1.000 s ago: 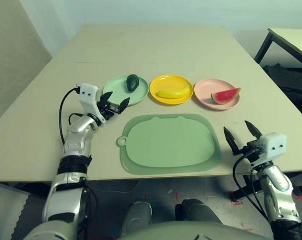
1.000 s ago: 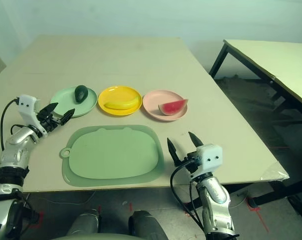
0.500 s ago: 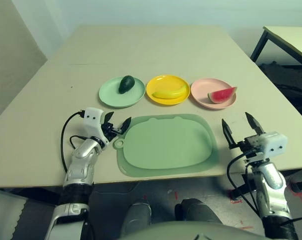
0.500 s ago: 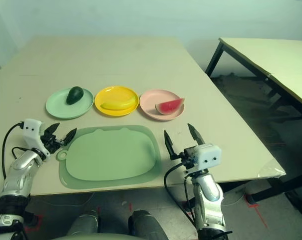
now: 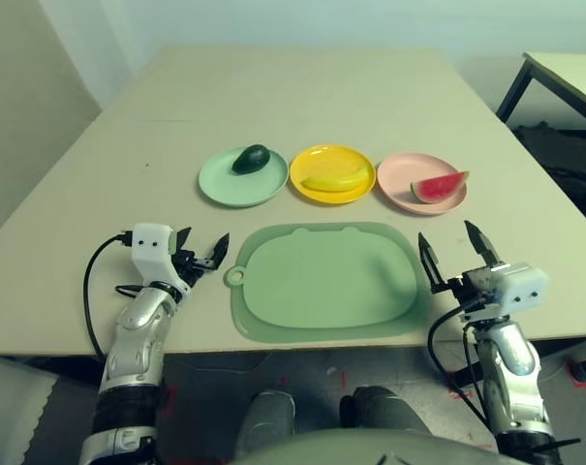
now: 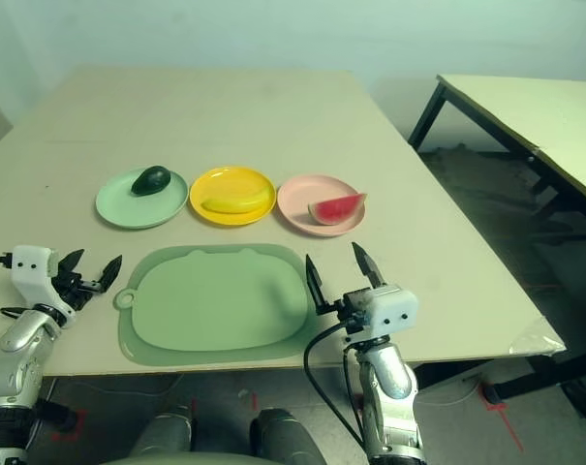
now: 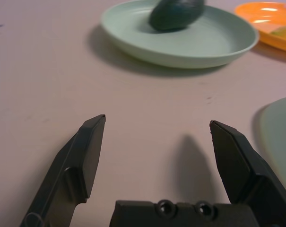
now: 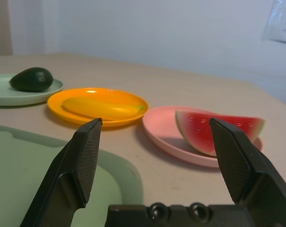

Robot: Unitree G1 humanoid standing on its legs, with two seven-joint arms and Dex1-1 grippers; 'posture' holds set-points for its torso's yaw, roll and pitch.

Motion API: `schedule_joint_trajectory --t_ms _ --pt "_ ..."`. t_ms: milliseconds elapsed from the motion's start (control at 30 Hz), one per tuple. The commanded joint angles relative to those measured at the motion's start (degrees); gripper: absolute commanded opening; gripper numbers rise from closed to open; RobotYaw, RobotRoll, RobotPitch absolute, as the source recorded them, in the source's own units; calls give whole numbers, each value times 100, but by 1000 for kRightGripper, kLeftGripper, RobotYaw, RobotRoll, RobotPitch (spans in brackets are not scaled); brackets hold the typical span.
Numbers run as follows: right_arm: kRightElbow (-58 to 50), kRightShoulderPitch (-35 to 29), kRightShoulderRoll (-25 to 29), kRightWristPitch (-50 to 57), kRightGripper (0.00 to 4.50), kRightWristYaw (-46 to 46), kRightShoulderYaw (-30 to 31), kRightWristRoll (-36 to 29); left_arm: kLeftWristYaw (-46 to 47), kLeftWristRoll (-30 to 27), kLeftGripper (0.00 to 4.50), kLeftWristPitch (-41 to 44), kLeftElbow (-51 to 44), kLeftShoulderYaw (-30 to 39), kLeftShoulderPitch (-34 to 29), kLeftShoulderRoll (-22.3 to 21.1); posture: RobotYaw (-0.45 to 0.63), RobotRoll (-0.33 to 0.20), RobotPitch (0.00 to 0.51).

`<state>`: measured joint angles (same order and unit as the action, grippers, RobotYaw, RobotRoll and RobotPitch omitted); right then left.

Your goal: Place the fruits into color-matched plates.

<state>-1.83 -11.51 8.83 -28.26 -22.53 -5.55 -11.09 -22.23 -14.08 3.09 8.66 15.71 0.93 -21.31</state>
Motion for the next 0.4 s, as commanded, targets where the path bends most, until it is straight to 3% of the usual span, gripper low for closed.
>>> schedule_joint_trajectory --t_ms 33,400 --pt "-224 -268 55 139 4500 115 -138 -127 14 -19 4472 105 -55 6 -5 -21 127 0 73" --pt "138 -255 764 148 4500 -87 -1088 -668 -21 31 4472 75 195 -99 336 6 95 0 61"
